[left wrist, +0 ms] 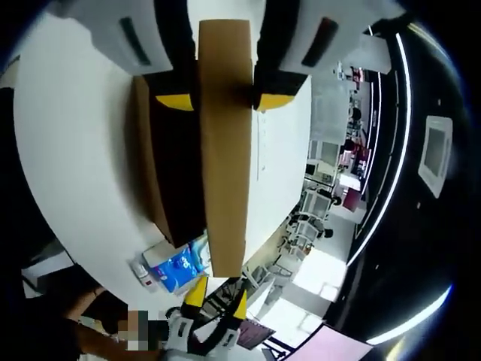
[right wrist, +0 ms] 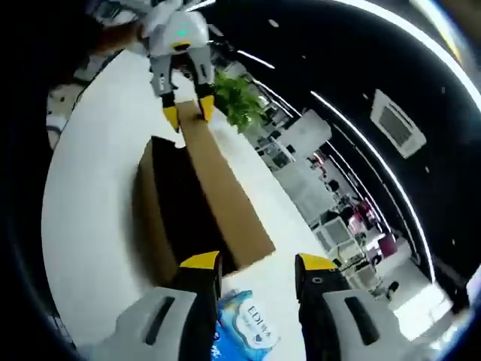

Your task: Operate the shoe box by opening the lid, removing the specified soft item, and placing it in the target area until the item is outside and the box remains undamaged.

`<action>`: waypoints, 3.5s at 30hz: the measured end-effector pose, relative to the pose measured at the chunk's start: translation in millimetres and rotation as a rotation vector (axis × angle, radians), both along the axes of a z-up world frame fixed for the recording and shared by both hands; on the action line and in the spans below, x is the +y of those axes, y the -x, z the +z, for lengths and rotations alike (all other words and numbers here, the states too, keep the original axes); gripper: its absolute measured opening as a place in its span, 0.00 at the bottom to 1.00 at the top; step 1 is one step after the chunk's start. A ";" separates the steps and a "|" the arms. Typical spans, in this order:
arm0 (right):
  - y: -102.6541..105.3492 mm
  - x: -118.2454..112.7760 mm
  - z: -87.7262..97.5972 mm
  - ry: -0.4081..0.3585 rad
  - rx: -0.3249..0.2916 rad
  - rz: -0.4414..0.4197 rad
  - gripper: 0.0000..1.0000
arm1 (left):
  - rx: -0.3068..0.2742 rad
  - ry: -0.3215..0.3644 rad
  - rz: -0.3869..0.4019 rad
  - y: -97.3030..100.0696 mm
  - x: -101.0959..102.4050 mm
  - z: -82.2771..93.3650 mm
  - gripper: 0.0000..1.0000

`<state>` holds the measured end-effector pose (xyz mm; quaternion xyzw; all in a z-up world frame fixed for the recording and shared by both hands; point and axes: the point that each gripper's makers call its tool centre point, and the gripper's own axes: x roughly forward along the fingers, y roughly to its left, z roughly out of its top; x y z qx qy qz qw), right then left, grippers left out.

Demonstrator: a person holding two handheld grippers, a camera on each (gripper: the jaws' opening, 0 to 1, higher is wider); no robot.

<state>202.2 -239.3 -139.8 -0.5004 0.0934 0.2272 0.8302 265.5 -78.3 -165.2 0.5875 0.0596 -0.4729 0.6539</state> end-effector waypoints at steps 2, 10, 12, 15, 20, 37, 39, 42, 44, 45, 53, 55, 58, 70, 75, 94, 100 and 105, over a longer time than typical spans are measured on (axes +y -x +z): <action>0.5 25.0 0.2 0.080 0.013 0.076 0.43 | -0.004 0.000 0.000 0.3 -0.2 -0.7 0.30; -27.1 69.9 -8.7 0.235 0.046 0.148 0.39 | -0.015 -0.001 -0.002 1.9 -1.3 -0.9 0.30; -30.3 73.5 -9.1 0.233 0.059 0.153 0.39 | -0.020 -0.005 -0.001 2.3 -0.9 -1.6 0.30; -31.6 80.6 -13.1 0.215 0.090 0.169 0.39 | -0.021 -0.006 -0.001 2.7 -0.8 -2.0 0.30; -37.5 77.3 -18.4 0.239 0.105 0.161 0.39 | -0.025 -0.006 -0.002 2.5 -1.4 -1.4 0.30; -36.6 74.0 -31.0 0.276 0.110 0.159 0.27 | -0.042 -0.015 -0.006 12.9 -0.4 -8.7 0.30; -36.1 74.8 -32.8 0.284 0.099 0.158 0.27 | -0.048 -0.019 -0.005 15.3 -0.3 -11.4 0.30; -33.7 75.6 -35.4 0.287 0.087 0.156 0.27 | -0.061 -0.022 -0.002 20.7 -0.8 -16.1 0.29; -32.4 75.8 -37.3 0.294 0.071 0.149 0.27 | -0.078 -0.024 -0.004 22.5 -1.1 -17.8 0.29; -30.7 76.3 -38.7 0.296 0.068 0.148 0.27 | -0.083 -0.025 -0.004 23.0 -0.9 -18.7 0.29; -24.4 77.7 -46.7 0.318 0.016 0.126 0.27 | -0.142 0.013 -0.003 18.2 0.7 -20.6 0.29; -23.6 78.3 -48.1 0.333 0.002 0.120 0.27 | -0.153 0.019 -0.004 18.5 1.3 -21.8 0.29; -22.1 78.8 -50.2 0.332 -0.005 0.114 0.27 | -0.169 0.020 -0.005 18.6 2.0 -23.2 0.29; -16.0 80.9 -71.0 0.298 -0.059 0.111 0.27 | -0.214 -0.006 -0.014 22.2 5.3 -42.0 0.29; -14.6 81.3 -77.0 0.309 -0.083 0.098 0.27 | -0.215 -0.007 -0.016 25.2 5.3 -48.6 0.29; -11.2 81.9 -101.7 0.309 -0.151 0.084 0.27 | -0.320 -0.027 -0.020 28.0 6.7 -74.8 0.29; -9.8 83.8 -113.4 0.309 -0.167 0.076 0.26 | -0.317 -0.021 -0.017 29.6 7.8 -84.8 0.28; -9.8 83.7 -118.3 0.323 -0.192 0.078 0.28 | -0.339 -0.015 -0.022 30.9 8.3 -89.7 0.27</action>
